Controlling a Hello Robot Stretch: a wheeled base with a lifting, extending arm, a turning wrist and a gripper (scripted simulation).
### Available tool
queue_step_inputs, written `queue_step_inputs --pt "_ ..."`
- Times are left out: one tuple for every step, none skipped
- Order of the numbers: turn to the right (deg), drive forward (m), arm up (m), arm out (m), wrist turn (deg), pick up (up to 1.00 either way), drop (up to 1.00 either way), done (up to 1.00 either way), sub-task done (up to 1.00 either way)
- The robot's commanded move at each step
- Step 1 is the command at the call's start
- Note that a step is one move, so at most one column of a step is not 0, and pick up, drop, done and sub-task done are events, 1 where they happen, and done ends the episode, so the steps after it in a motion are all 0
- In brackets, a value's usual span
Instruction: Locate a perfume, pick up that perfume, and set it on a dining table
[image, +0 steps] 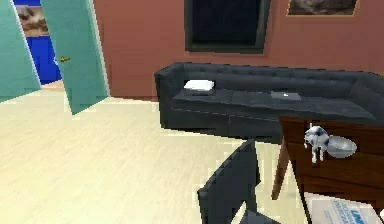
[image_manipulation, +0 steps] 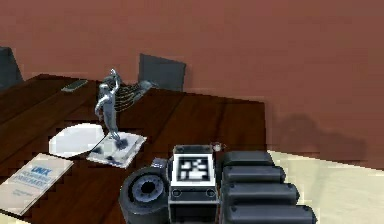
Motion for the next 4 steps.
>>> queue_step_inputs --pt "-3.0 0.00 0.00 0.00 0.0 0.00 0.00 0.00 0.00" --pt "0.0 0.00 0.00 0.48 0.0 0.00 0.00 0.00 0.00" --pt "0.0 0.00 0.00 0.00 39.0 0.00 0.00 0.00 0.00" --pt "0.0 0.00 -0.32 0.00 0.0 0.00 0.00 0.00 0.00"
